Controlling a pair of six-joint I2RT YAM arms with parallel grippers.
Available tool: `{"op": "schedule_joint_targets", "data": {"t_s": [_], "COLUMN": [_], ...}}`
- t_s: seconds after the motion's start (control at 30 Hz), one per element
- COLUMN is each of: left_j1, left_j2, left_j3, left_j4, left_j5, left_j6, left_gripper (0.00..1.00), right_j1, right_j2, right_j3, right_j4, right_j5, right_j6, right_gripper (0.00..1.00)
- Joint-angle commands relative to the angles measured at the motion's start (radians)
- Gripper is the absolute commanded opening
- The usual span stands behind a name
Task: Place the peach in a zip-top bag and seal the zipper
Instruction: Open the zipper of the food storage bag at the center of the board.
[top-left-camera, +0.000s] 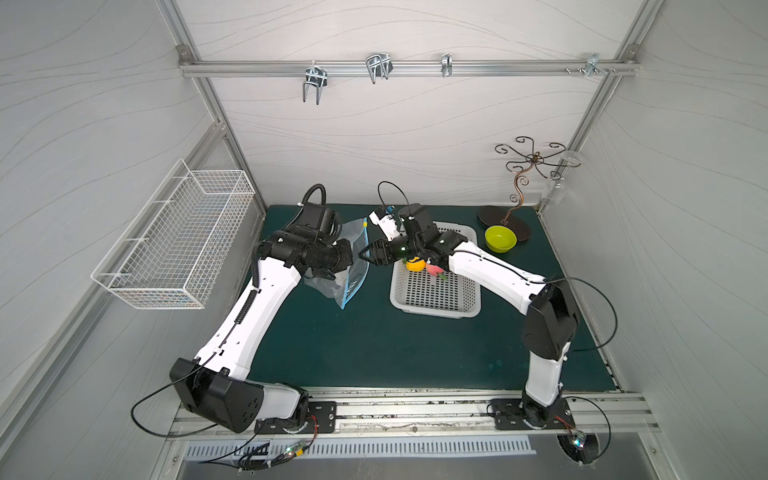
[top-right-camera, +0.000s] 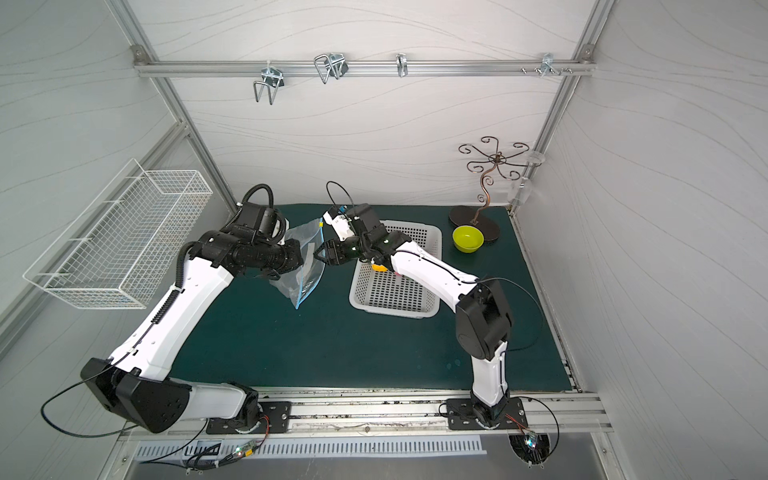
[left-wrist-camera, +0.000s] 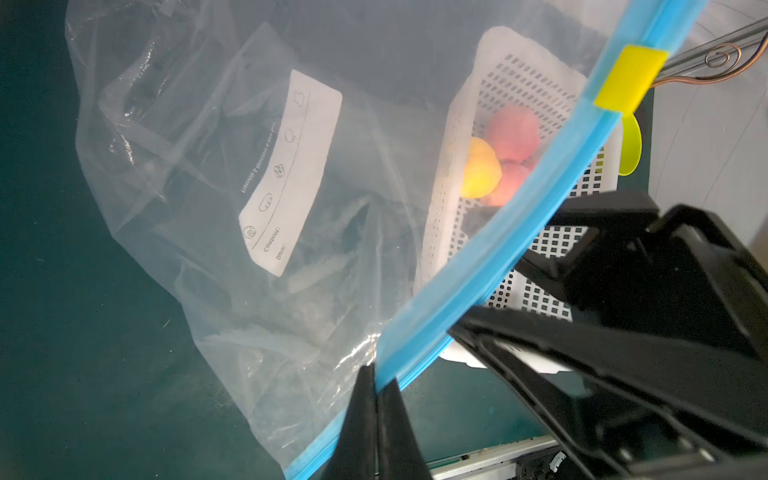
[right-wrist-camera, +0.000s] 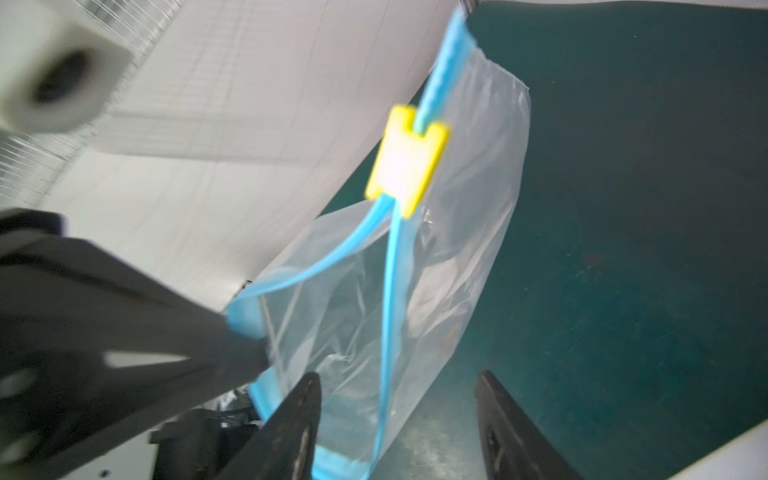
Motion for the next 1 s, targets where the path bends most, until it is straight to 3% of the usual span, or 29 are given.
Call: {"op": "schedule_joint_targets", "data": {"t_s": [0.0, 0.17, 0.37, 0.6, 0.97], "left_j1": [-0.005, -0.005, -0.005, -0.004, -0.004], "left_j2": [-0.017, -0.01, 0.015, 0.034, 0.04], "left_j3": [0.016, 0.086, 0.22, 0.27, 0.208], "left_j4": [-0.018, -0.096, -0.199, -0.22, -0.196], "left_j5": [0.017, -0.058, -0.17, -0.184, -0.143], "left_j6": [-0.007, 0.033, 0.073, 0.083, 0.097], "left_gripper": [0.0, 0.0, 0.0, 0.0, 0.0], "right_j1": [0.008, 0.007, 0.003, 0.001, -0.011], "right_j2": [0.053, 0.077, 0.055, 0.05, 0.02], "right_j3": [0.067, 0.096, 0.105, 0.135, 0.1], "right_j4": [-0.106, -0.18, -0.255, -0.343, -0.396], "right_j5": [0.066, 0.192, 0.324, 0.39, 0.423], "right_j6": [-0.004, -0.038, -0.121, -0.199, -0.232], "right_gripper": [0.49, 0.25, 0.12, 0.12, 0.12]}}
